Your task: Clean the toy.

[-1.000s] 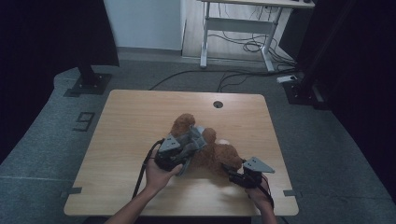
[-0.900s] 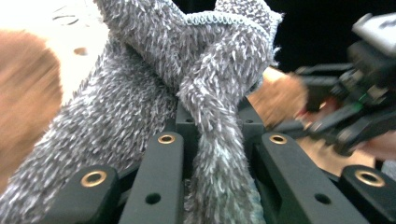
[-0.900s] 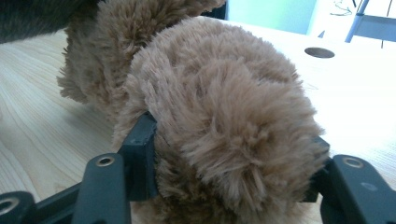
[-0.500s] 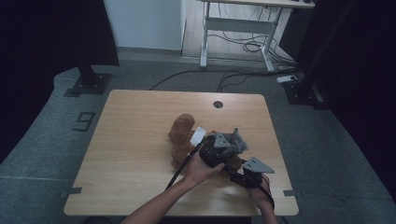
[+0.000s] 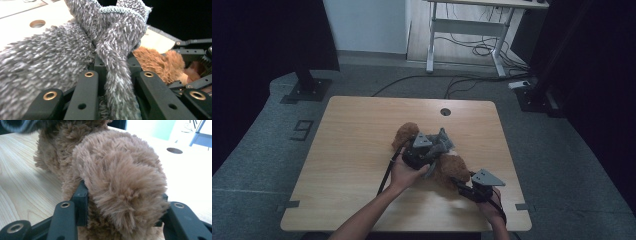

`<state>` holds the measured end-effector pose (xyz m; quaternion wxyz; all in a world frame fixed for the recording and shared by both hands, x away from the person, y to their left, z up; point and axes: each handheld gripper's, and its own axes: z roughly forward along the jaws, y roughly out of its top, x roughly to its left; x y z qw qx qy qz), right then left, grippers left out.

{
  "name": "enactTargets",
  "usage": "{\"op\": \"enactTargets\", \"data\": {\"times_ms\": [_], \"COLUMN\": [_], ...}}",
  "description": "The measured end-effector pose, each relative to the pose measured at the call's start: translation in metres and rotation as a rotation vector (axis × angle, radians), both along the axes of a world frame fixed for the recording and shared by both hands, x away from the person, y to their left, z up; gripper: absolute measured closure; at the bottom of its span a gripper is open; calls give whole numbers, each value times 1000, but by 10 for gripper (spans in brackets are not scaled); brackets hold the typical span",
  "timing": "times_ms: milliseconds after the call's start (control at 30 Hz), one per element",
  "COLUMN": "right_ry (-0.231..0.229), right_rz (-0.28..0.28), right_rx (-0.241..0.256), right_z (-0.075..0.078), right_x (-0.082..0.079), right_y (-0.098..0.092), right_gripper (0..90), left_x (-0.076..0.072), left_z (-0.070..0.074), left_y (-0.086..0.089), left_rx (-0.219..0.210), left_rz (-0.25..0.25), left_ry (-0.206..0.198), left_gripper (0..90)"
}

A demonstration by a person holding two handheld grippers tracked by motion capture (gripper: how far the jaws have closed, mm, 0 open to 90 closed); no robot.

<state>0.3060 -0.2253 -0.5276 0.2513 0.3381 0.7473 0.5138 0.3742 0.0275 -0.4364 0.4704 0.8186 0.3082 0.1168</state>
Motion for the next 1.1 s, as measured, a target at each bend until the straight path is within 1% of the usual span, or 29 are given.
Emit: {"op": "enactTargets", "data": {"times_ms": [67,133,167,233,300,333,367,433,567,700,767,800,867,933,967,1000,1033,1100], "right_ry": [-2,-4,-1,0,0,-1,-2,-5,-7,-11,-14,-14,-13,-13,-11,-9,-10,-7], "right_rz": [4,7,9,11,13,15,15,19,20,20,21,23,28,31,31,29,29,27], "right_rx": [-1,1,1,4,6,6,5,-4,-5,-5,-5,-5,-5,1,1,8,9,12], "right_z": [-1,-1,-1,-2,-2,-2,-2,-1,-1,-2,-2,-2,-2,-2,-2,-2,-2,-2], "right_x": [0,0,-1,-1,0,0,0,0,0,1,1,2,2,2,3,3,3,4], "right_y": [-1,-2,-2,-3,-4,-4,-3,-2,-2,-2,-2,-2,-2,-3,-4,-4,-4,-3], "right_gripper": [488,487,487,487,487,487,487,486,483,475,466,464,461,462,461,461,461,460], "left_x": [4,10,14,23,31,33,34,33,30,28,25,23,18,9,1,-2,-8,-17], "left_z": [3,7,9,6,-3,-6,-12,-16,-18,-21,-20,-17,-12,-2,7,10,17,26], "left_y": [7,18,24,36,47,51,57,63,78,91,93,93,91,84,76,73,64,47], "left_rx": [-8,-15,-19,-3,-2,-1,3,0,12,12,14,8,-4,-27,-41,-50,-60,-68], "left_rz": [22,63,83,118,131,138,148,155,174,181,177,174,159,126,95,84,54,10], "left_ry": [-10,-22,-19,0,39,47,55,58,54,72,76,70,51,32,6,-1,-20,-45], "left_gripper": [769,768,768,768,768,768,768,768,768,768,767,767,766,765,765,765,765,765]}}
